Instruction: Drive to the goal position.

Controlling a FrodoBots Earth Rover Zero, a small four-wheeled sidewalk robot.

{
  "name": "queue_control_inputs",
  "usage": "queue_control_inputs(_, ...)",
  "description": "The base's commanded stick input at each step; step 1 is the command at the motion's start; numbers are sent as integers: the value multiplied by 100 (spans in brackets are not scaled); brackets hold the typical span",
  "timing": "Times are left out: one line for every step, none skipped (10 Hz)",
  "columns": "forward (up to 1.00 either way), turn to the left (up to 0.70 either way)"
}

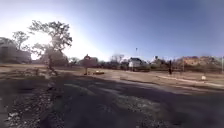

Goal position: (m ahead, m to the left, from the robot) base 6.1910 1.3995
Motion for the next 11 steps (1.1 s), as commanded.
queue_control_inputs(50,0)
queue_control_inputs(50,0)
queue_control_inputs(50,0)
queue_control_inputs(50,0)
queue_control_inputs(50,0)
queue_control_inputs(50,0)
queue_control_inputs(50,0)
queue_control_inputs(50,0)
queue_control_inputs(50,0)
queue_control_inputs(50,0)
queue_control_inputs(50,0)
